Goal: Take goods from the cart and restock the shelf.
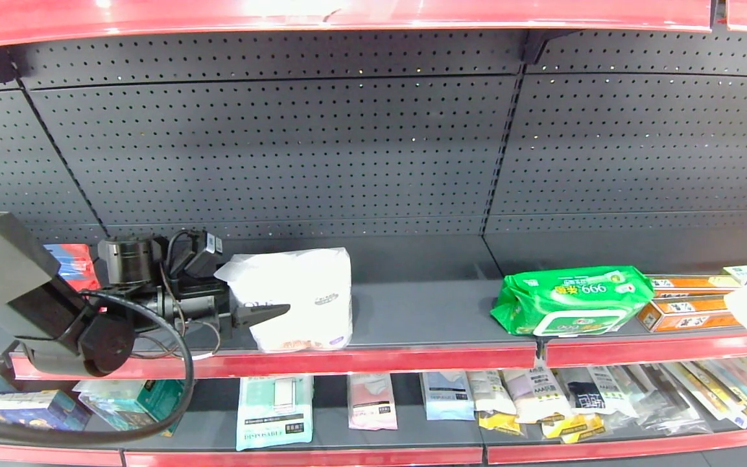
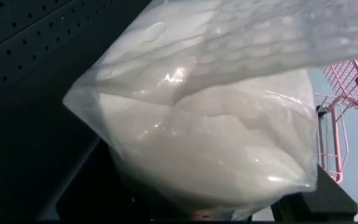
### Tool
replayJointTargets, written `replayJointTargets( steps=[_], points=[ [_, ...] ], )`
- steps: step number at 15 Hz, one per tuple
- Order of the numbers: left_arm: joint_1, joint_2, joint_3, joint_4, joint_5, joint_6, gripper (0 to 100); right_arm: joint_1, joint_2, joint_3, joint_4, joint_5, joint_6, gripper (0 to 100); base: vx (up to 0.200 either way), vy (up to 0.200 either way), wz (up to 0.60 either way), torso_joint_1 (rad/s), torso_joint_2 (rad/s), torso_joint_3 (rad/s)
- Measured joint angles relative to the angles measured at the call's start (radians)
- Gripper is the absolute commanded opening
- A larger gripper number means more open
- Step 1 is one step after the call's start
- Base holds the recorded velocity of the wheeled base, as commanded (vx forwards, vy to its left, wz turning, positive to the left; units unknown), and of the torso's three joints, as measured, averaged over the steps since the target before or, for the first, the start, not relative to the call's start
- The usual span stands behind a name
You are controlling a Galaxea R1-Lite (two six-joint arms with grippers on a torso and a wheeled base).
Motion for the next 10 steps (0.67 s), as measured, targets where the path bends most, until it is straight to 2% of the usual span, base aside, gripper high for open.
replayJointTargets(
  steps=[2, 3, 10],
  points=[
    [0.000, 0.001, 0.002, 0.000, 0.002, 0.002, 0, 0.000, 0.000, 0.002, 0.000, 0.000, 0.000, 0, 0.000, 0.000, 0.00, 0.000, 0.00, 0.000],
    [0.000, 0.001, 0.002, 0.000, 0.003, 0.001, 100, 0.000, 0.000, 0.002, 0.001, 0.000, 0.000, 0, 0.000, 0.000, 0.00, 0.000, 0.00, 0.000],
    [0.001, 0.000, 0.010, 0.000, 0.001, -0.009, 100, 0.000, 0.001, 0.004, 0.001, 0.001, 0.000, 0, 0.000, 0.000, 0.00, 0.000, 0.00, 0.000]
  ],
)
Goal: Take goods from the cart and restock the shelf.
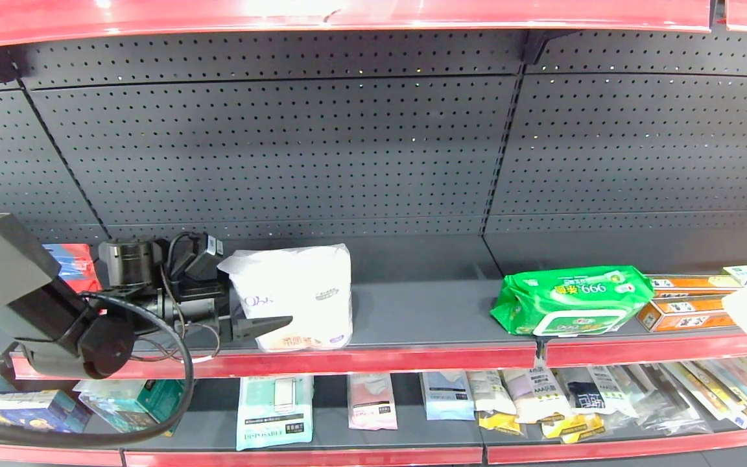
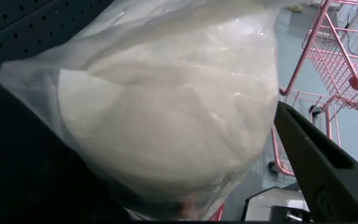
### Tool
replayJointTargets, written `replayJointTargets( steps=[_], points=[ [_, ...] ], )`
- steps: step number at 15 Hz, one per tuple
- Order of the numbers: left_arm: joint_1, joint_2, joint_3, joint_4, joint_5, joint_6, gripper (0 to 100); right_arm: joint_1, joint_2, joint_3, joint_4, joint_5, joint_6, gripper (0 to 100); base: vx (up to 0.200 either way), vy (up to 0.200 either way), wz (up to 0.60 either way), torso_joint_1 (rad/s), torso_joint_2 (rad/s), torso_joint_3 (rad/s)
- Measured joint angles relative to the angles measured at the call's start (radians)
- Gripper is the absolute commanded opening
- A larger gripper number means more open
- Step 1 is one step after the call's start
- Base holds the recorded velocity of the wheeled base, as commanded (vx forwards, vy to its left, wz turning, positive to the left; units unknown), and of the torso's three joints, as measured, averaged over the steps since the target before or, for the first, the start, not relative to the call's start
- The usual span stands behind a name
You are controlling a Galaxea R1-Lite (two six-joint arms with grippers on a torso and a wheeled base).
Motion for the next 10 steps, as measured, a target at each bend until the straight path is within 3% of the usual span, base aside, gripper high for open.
replayJointTargets(
  steps=[2, 4, 6, 8, 10],
  points=[
    [0.001, -0.007, 0.000, -0.029, 0.000, -0.014, 100, 0.000, 0.000, 0.003, 0.000, 0.001, 0.000, 0, 0.000, 0.000, 0.00, 0.000, 0.00, 0.000],
    [0.003, -0.021, 0.000, -0.083, 0.001, -0.072, 100, 0.000, 0.001, 0.005, -0.001, 0.002, 0.000, 0, 0.000, 0.000, 0.00, 0.000, 0.00, 0.000],
    [0.004, -0.040, 0.001, -0.141, 0.002, -0.152, 100, 0.000, 0.005, 0.005, -0.001, 0.003, 0.000, 0, 0.000, 0.000, 0.00, 0.000, 0.00, 0.000],
    [0.004, -0.065, 0.006, -0.268, 0.006, -0.273, 100, 0.000, 0.009, 0.003, -0.001, 0.003, 0.000, 0, 0.000, 0.000, 0.00, 0.000, 0.00, 0.000],
    [0.003, -0.092, 0.018, -0.323, 0.010, -0.357, 100, 0.000, 0.012, 0.003, -0.001, 0.003, 0.000, 0, 0.000, 0.000, 0.00, 0.000, 0.00, 0.000]
  ],
)
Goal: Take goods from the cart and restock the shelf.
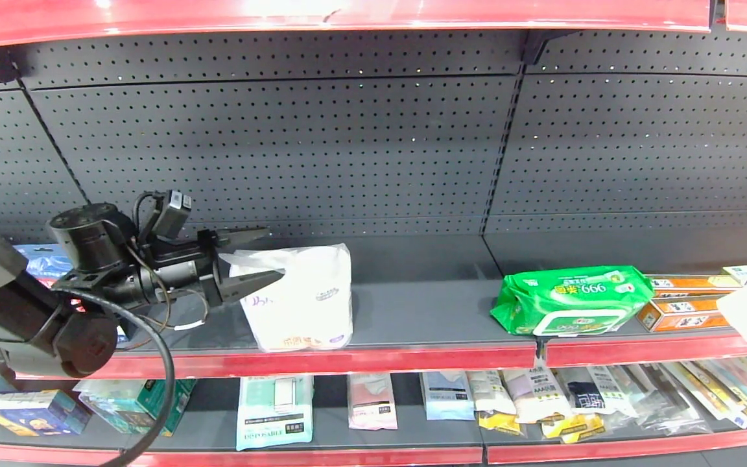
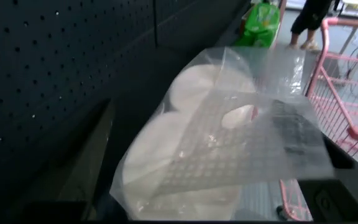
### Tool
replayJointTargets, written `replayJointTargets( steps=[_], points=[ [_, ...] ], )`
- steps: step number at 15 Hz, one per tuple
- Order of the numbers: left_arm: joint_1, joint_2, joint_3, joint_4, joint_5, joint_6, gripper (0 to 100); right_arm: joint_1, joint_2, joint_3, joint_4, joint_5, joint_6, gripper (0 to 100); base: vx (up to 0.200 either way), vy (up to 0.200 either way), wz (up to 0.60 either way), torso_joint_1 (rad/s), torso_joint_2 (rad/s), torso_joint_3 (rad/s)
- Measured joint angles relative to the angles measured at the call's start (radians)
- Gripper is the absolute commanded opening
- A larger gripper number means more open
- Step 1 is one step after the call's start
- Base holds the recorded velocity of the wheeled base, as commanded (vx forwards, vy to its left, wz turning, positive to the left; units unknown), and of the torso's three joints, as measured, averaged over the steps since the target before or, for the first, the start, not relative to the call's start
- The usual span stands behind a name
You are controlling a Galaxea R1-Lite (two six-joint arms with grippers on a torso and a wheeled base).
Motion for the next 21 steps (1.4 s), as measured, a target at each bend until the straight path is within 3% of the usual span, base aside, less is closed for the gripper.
replayJointTargets(
  steps=[2, 3, 5, 8, 12, 14, 16, 18, 19, 20, 21],
  points=[
    [0.000, -0.023, 0.003, -0.039, 0.008, -0.058, 100, 0.000, 0.004, -0.001, 0.000, 0.000, 0.000, 0, 0.000, 0.000, 0.00, 0.000, 0.00, 0.000],
    [0.000, -0.029, -0.001, -0.060, 0.041, -0.080, 100, 0.000, 0.007, -0.004, -0.001, 0.000, 0.000, 0, 0.000, 0.000, 0.00, 0.000, 0.00, 0.000],
    [-0.004, -0.038, -0.013, -0.083, 0.167, -0.128, 100, 0.001, 0.010, -0.004, -0.001, 0.002, 0.000, 0, 0.000, 0.000, 0.00, 0.000, 0.00, 0.000],
    [-0.020, -0.076, -0.028, -0.087, 0.269, -0.202, 100, 0.003, 0.012, 0.007, 0.000, 0.006, 0.000, 0, 0.000, 0.000, 0.00, 0.000, 0.00, 0.000],
    [-0.021, -0.170, -0.032, 0.000, 0.401, -0.235, 100, 0.008, 0.025, 0.007, -0.001, 0.009, 0.002, 0, 0.000, 0.000, 0.00, 0.000, 0.00, 0.000],
    [-0.020, -0.195, -0.033, 0.010, 0.481, -0.233, 100, 0.009, 0.035, 0.002, -0.002, 0.012, 0.004, 0, 0.000, 0.000, 0.00, 0.000, 0.00, 0.000],
    [-0.019, -0.206, -0.031, 0.043, 0.637, -0.196, 100, 0.009, 0.044, 0.000, -0.003, 0.031, 0.005, 0, 0.000, 0.000, 0.00, 0.000, 0.00, 0.000],
    [-0.018, -0.213, -0.031, 0.111, 0.895, -0.146, 100, 0.009, 0.053, -0.001, -0.003, 0.045, 0.012, 0, 0.000, 0.000, 0.00, 0.000, 0.00, 0.000],
    [-0.018, -0.219, -0.031, 0.154, 0.972, -0.128, 100, 0.009, 0.057, -0.001, -0.006, 0.054, 0.013, 0, 0.000, 0.000, 0.00, 0.000, 0.00, 0.000],
    [-0.019, -0.231, -0.031, 0.220, 1.012, -0.123, 100, 0.009, 0.061, -0.001, -0.016, 0.072, 0.016, 0, 0.000, 0.000, 0.00, 0.000, 0.00, 0.000],
    [-0.022, -0.263, -0.036, 0.337, 1.060, -0.125, 100, 0.009, 0.064, -0.001, -0.030, 0.090, 0.020, 0, 0.000, 0.000, 0.00, 0.000, 0.00, 0.000]
  ],
)
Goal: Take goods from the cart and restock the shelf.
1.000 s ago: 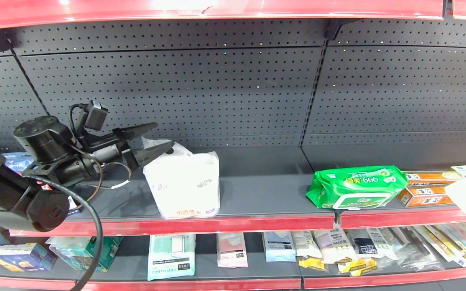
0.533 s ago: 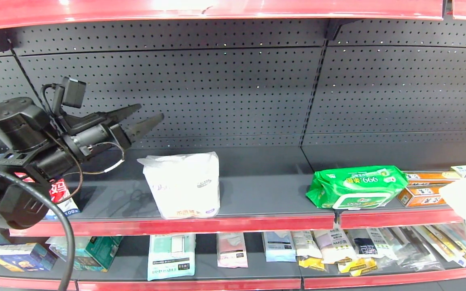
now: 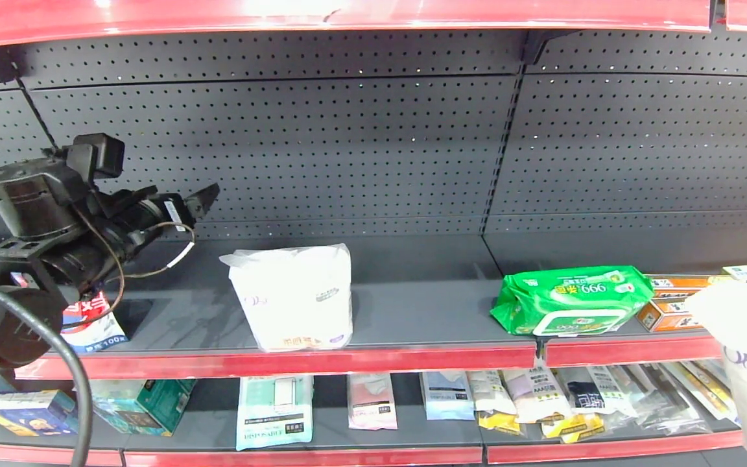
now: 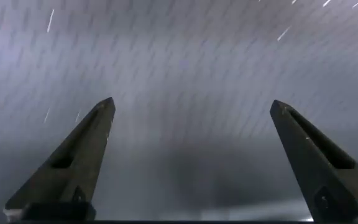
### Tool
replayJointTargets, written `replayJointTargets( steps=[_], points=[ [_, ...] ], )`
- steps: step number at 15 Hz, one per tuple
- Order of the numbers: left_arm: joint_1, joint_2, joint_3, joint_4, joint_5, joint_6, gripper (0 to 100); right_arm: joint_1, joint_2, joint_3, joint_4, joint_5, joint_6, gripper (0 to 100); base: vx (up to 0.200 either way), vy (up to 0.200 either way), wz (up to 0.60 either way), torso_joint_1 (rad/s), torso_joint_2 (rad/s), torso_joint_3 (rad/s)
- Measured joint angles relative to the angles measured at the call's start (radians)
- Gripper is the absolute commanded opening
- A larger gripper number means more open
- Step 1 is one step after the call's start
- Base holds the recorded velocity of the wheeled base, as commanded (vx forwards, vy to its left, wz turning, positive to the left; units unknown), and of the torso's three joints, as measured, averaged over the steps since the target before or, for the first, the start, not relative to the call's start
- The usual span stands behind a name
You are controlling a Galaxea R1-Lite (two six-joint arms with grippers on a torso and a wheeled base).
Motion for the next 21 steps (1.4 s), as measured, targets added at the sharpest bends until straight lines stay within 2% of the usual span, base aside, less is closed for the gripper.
replayJointTargets(
  steps=[3, 7, 9, 11, 12, 14, 16, 18, 21],
  points=[
    [-0.027, -0.187, -0.013, 0.331, 0.067, -0.016, 100, -0.001, 0.001, -0.001, -0.005, 0.021, 0.009, 0, 0.000, 0.000, 0.00, 0.000, 0.00, 0.000],
    [-0.094, -0.607, 0.004, 0.853, 0.063, -0.012, 100, -0.001, 0.001, 0.012, -0.005, 0.027, 0.021, 0, 0.000, 0.000, 0.00, 0.000, 0.00, 0.000],
    [-0.122, -0.856, 0.026, 1.098, 0.039, 0.010, 100, 0.000, 0.002, 0.013, -0.004, 0.028, 0.021, 0, 0.000, 0.000, 0.00, 0.000, 0.00, 0.000],
    [-0.139, -1.098, 0.047, 1.346, 0.003, 0.046, 100, 0.000, 0.003, 0.013, -0.004, 0.027, 0.021, 0, 0.000, 0.000, 0.00, 0.000, 0.00, 0.000],
    [-0.146, -1.204, 0.061, 1.438, -0.010, 0.064, 100, 0.000, 0.002, 0.013, -0.005, 0.028, 0.021, 0, 0.000, 0.000, 0.00, 0.000, 0.00, 0.000],
    [-0.152, -1.394, 0.114, 1.549, -0.023, 0.091, 100, 0.001, 0.002, 0.014, -0.005, 0.028, 0.020, 0, 0.000, 0.000, 0.00, 0.000, 0.00, 0.000],
    [-0.153, -1.526, 0.195, 1.587, -0.026, 0.111, 100, 0.002, 0.004, 0.014, -0.005, 0.028, 0.019, 0, 0.000, 0.000, 0.00, 0.000, 0.00, 0.000],
    [-0.153, -1.604, 0.263, 1.575, -0.025, 0.148, 100, 0.002, 0.005, 0.013, -0.005, 0.028, 0.018, 0, 0.000, 0.000, 0.00, 0.000, 0.00, 0.000],
    [-0.153, -1.650, 0.344, 1.497, -0.031, 0.169, 100, 0.001, 0.008, 0.010, -0.005, 0.027, 0.018, 0, 0.000, 0.000, 0.60, 0.002, 0.00, -0.004]
  ],
)
